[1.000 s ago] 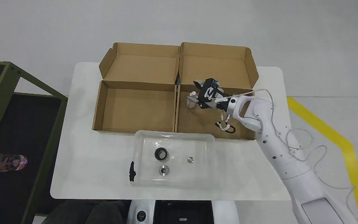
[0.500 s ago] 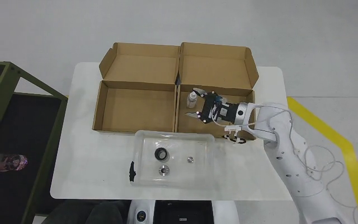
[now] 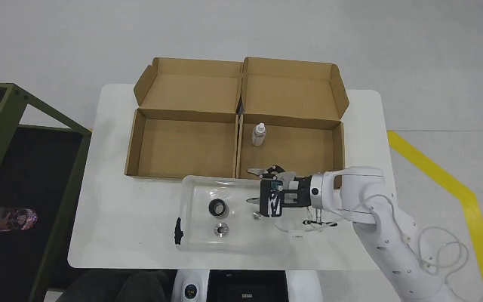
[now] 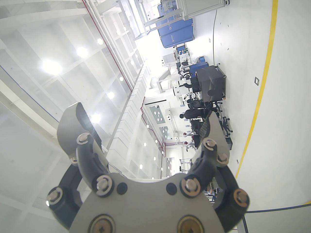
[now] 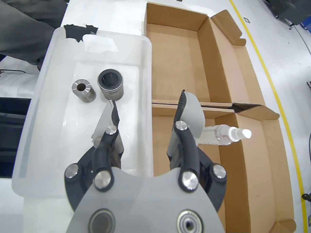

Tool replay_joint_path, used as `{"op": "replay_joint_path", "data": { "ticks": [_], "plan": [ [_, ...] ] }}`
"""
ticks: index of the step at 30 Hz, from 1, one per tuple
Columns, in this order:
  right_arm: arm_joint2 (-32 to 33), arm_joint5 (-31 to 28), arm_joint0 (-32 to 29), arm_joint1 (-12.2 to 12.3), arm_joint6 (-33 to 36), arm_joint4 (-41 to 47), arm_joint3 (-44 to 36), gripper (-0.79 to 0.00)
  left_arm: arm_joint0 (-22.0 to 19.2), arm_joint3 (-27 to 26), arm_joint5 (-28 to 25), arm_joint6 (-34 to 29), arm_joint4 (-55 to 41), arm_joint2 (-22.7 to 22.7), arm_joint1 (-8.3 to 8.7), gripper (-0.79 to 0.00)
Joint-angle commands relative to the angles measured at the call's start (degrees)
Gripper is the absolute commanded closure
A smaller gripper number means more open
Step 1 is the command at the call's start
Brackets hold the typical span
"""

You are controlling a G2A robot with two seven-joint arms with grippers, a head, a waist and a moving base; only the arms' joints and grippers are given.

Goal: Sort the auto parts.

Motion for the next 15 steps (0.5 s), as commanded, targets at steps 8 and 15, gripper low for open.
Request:
{"op": "replay_joint_path", "data": {
  "ticks": [8, 15],
  "plan": [
    [-2.8, -0.7, -2.9, 1.1, 6.9, -1.0, -3.5, -0.480, 0.0, 0.0, 0.0, 0.0, 0.0, 0.0, 0.00, -0.785],
    [-5.8, -0.7, -3.6, 2.0, 10.4, -2.4, -4.3, -0.496, 0.0, 0.0, 0.0, 0.0, 0.0, 0.0, 0.00, -0.785]
  ]
}}
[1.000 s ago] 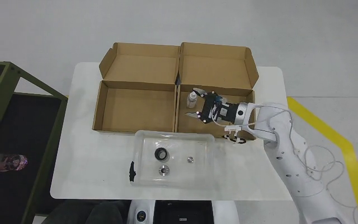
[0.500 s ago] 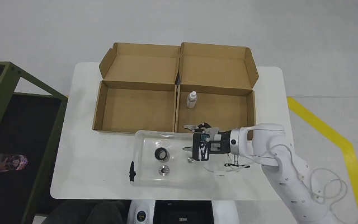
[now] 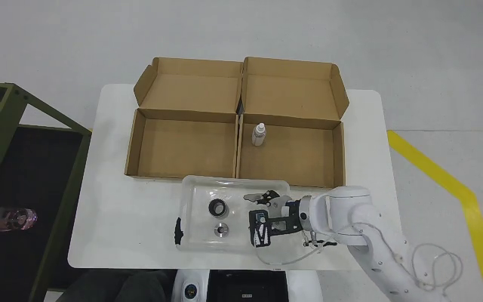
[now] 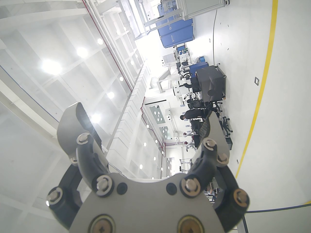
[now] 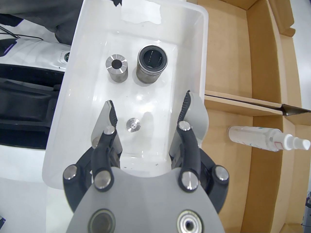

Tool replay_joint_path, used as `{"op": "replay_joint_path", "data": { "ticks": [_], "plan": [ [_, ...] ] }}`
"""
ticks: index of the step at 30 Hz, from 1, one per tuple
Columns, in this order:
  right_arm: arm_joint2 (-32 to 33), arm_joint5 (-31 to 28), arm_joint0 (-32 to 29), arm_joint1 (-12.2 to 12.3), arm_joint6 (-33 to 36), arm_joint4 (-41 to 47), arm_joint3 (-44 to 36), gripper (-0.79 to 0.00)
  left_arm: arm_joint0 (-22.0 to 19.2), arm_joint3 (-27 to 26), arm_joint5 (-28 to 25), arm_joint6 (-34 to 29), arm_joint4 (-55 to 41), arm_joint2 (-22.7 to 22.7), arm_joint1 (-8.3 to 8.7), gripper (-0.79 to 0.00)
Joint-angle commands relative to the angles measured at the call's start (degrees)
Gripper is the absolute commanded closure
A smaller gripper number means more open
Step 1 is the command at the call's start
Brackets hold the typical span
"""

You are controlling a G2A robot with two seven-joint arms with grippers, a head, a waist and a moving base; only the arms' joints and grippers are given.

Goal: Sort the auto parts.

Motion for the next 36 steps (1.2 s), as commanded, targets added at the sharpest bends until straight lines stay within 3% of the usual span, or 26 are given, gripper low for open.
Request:
{"op": "replay_joint_path", "data": {
  "ticks": [1, 14, 18, 25, 36],
  "plan": [
    [-0.9, 0.0, 0.0, 0.2, 1.1, -0.7, 0.0, -0.493, 0.0, 0.0, 0.0, 0.0, 0.0, 0.0, 0.00, -0.785],
    [-5.8, 1.8, 1.5, 0.4, 5.2, -5.2, 2.1, -0.505, 0.0, 0.0, 0.0, 0.0, 0.0, 0.0, 0.00, -0.785],
    [-7.2, 2.9, 2.3, 0.3, 5.6, -6.8, 3.2, -0.437, 0.0, 0.0, 0.0, 0.0, 0.0, 0.0, 0.00, -0.785],
    [-9.1, 4.5, 3.6, 0.1, 6.0, -9.6, 4.8, -0.453, 0.0, 0.0, 0.0, 0.0, 0.0, 0.0, 0.00, -0.785],
    [-12.0, 5.1, 5.7, -0.5, 5.7, -10.8, 8.0, -0.385, 0.0, 0.0, 0.0, 0.0, 0.0, 0.0, 0.00, -0.785]
  ]
}}
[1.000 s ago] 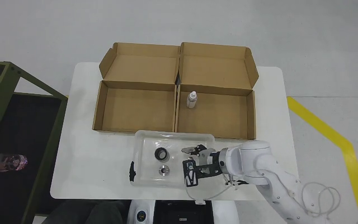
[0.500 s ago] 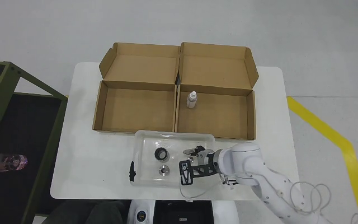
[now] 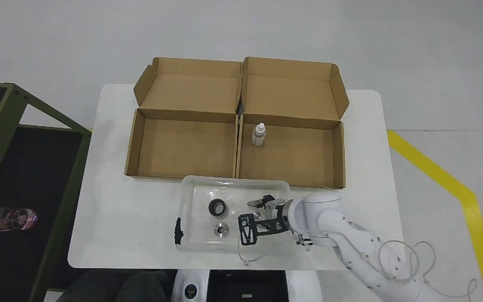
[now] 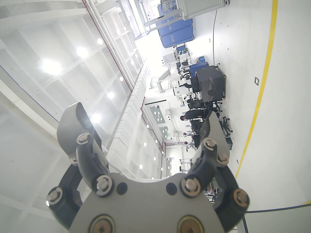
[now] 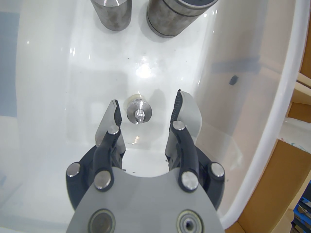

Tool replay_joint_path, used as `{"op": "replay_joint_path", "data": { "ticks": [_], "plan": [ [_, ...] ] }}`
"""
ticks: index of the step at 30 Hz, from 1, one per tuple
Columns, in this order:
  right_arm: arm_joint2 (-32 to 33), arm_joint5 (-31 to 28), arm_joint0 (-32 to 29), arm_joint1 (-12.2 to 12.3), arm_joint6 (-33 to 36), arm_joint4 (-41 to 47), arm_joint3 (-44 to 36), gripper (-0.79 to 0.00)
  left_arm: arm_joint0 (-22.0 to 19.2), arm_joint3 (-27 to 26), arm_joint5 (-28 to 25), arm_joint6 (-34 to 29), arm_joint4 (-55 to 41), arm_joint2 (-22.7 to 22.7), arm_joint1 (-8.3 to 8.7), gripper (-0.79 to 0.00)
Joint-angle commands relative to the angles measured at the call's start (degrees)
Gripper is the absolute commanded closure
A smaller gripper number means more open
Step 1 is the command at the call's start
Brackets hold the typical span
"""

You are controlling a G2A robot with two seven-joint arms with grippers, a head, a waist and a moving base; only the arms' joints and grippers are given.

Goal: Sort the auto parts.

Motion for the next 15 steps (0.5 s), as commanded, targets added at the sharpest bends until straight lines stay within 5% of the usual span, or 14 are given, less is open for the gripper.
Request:
{"op": "replay_joint_path", "data": {
  "ticks": [1, 6, 12, 15],
  "plan": [
    [-0.4, -0.1, 0.3, -0.1, 0.0, 0.1, 0.5, -0.382, 0.0, 0.0, 0.0, 0.0, 0.0, 0.0, 0.00, -0.785],
    [-1.1, -0.3, 0.9, -0.2, 0.0, 0.4, 1.1, -0.299, 0.0, 0.0, 0.0, 0.0, 0.0, 0.0, 0.00, -0.785],
    [-1.4, -0.6, 1.2, -0.2, 0.2, 0.9, 1.0, 0.000, 0.0, 0.0, 0.0, 0.0, 0.0, 0.0, 0.00, -0.785],
    [-1.2, -1.0, 1.3, -0.1, -0.1, 1.8, 0.5, 0.000, 0.0, 0.0, 0.0, 0.0, 0.0, 0.0, 0.00, -0.785]
  ]
}}
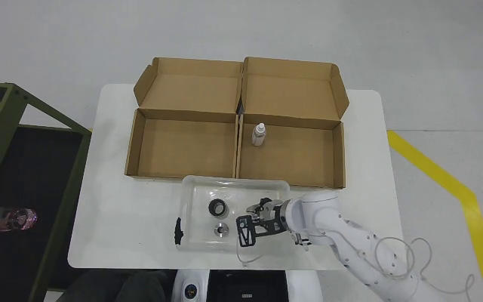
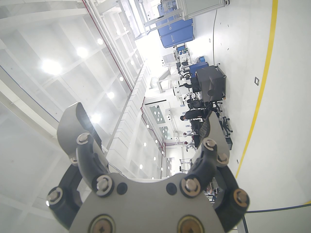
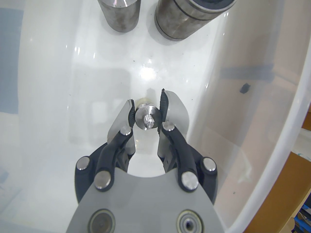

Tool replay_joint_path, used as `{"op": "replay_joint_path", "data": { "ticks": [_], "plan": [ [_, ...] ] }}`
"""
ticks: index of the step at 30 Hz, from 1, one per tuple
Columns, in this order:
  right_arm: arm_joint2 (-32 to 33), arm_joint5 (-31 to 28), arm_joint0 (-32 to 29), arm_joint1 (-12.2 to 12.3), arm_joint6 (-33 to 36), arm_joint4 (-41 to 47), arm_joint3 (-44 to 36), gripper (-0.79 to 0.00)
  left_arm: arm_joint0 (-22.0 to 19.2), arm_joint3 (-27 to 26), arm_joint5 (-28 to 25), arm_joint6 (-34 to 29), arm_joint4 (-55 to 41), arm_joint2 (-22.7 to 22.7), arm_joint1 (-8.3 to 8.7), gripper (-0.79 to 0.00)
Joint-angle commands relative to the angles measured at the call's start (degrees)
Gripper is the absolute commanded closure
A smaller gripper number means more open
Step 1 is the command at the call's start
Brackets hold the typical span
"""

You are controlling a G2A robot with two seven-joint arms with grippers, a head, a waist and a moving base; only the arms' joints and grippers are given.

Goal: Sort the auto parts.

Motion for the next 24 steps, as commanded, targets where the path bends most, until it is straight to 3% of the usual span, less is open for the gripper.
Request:
{"op": "replay_joint_path", "data": {
  "ticks": [1, 24],
  "plan": [
    [0.2, -0.2, 0.0, 0.0, -0.6, 0.9, -0.6, 0.000, 0.0, 0.0, 0.0, 0.0, 0.0, 0.0, 0.00, -0.785],
    [7.3, -1.1, -0.3, 1.4, -16.5, 6.3, -6.7, 0.000, 0.0, 0.0, 0.0, 0.0, 0.0, 0.0, 0.00, -0.785]
  ]
}}
